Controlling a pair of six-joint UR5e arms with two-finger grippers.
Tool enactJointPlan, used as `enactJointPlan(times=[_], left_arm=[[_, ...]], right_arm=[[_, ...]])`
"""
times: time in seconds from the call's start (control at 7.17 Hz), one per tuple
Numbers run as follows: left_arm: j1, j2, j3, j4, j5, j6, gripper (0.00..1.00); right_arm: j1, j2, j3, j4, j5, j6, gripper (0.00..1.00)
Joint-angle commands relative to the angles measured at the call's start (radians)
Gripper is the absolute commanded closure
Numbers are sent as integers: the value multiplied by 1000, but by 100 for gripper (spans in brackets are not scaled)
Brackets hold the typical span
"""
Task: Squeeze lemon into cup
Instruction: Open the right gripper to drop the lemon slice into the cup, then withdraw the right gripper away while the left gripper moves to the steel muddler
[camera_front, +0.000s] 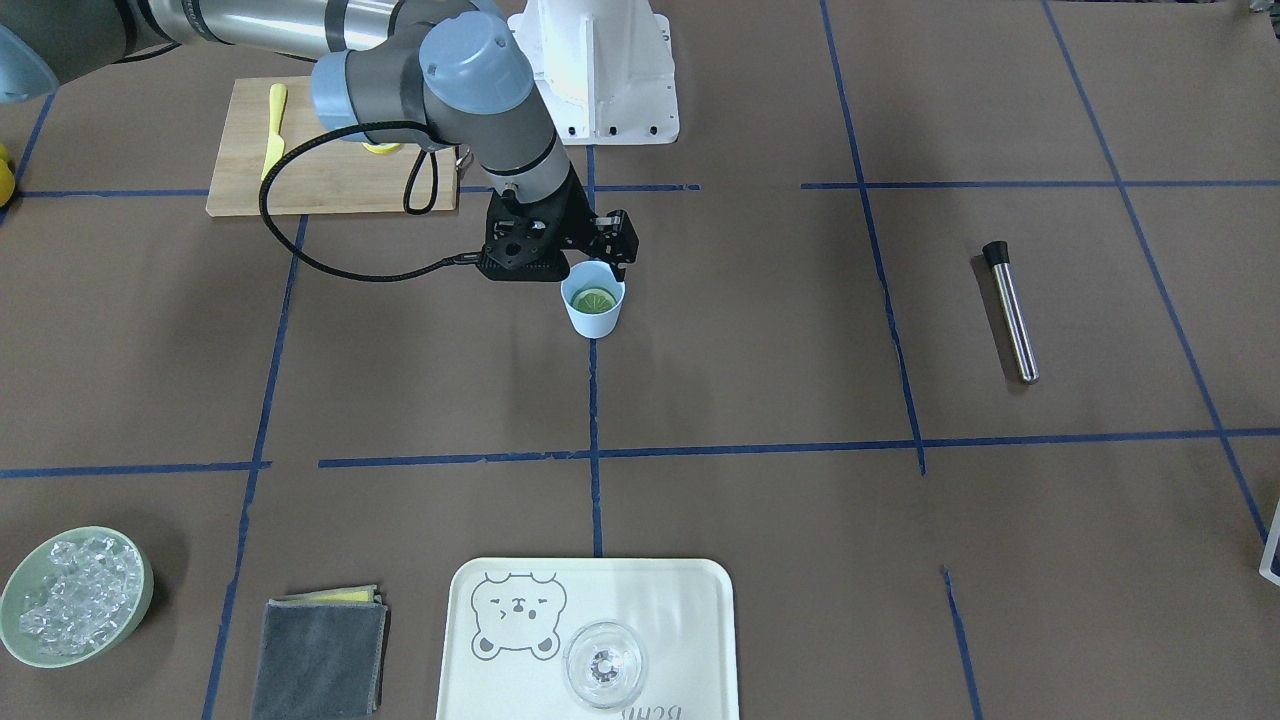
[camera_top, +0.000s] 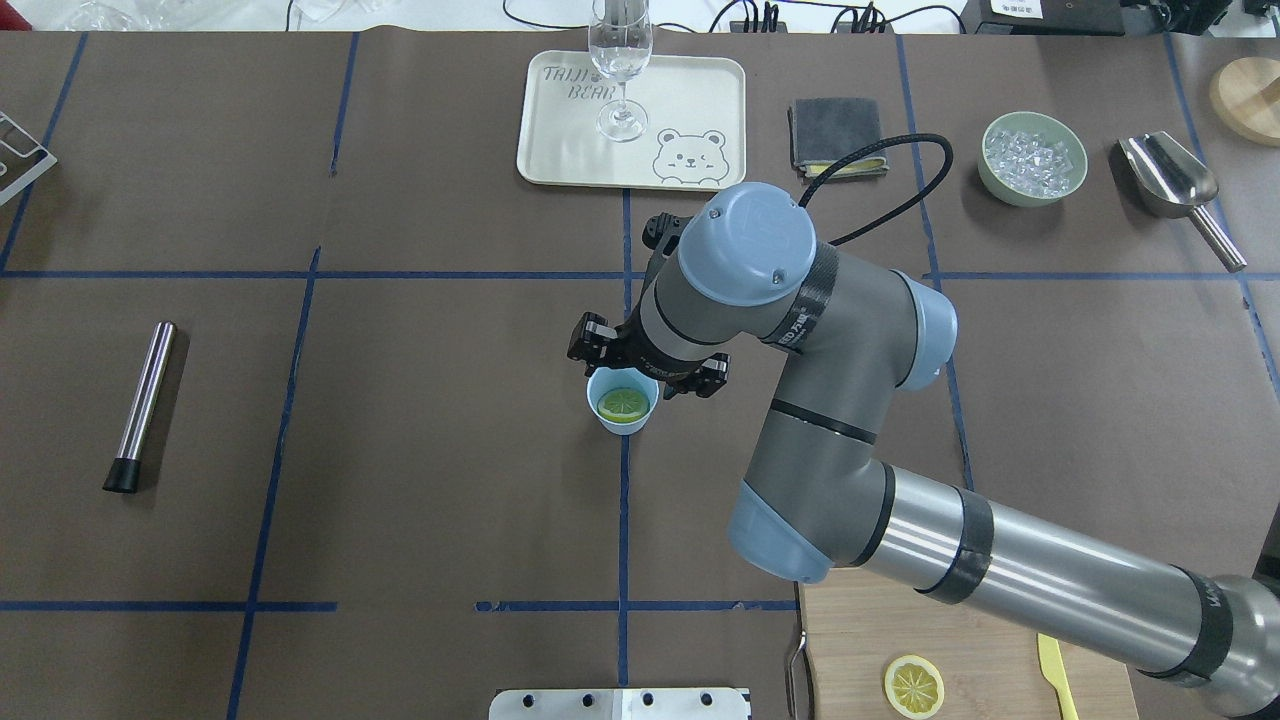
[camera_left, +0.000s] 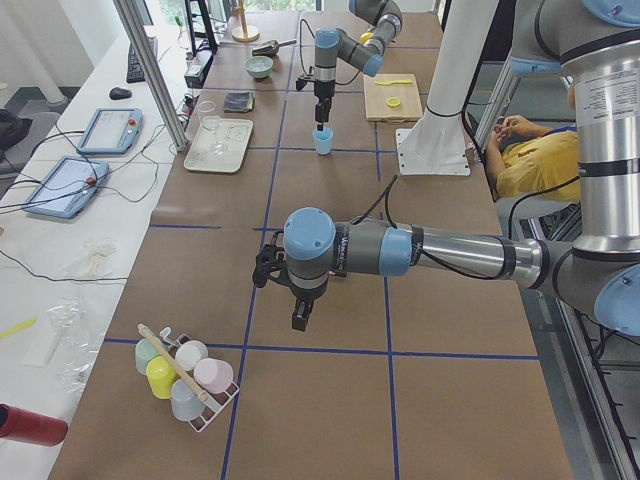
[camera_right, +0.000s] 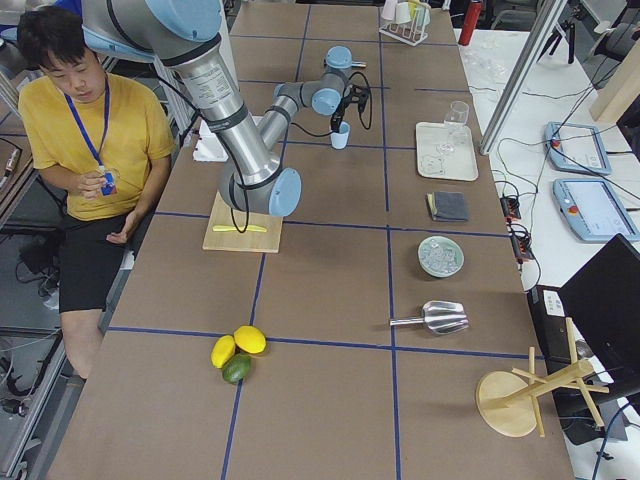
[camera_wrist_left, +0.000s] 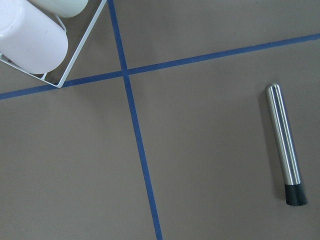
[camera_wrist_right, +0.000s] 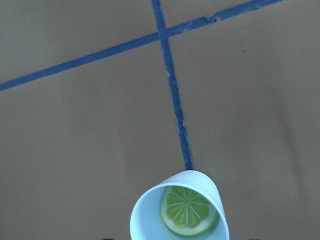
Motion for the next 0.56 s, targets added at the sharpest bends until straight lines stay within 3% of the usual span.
enactJointPlan(times=[0.0,0.14,0.42], left_arm=[[17,-10,2,-84,-3,-14,0],[93,-18,7,-120,-24,-105,0],[253,-80,62,-328,-28,-341,0]], right_arm=[[84,-131,94,-1,68,-19,1],[131,-219,169,-1,105,-66,1],[269,-450,274,2,200,-335,1]])
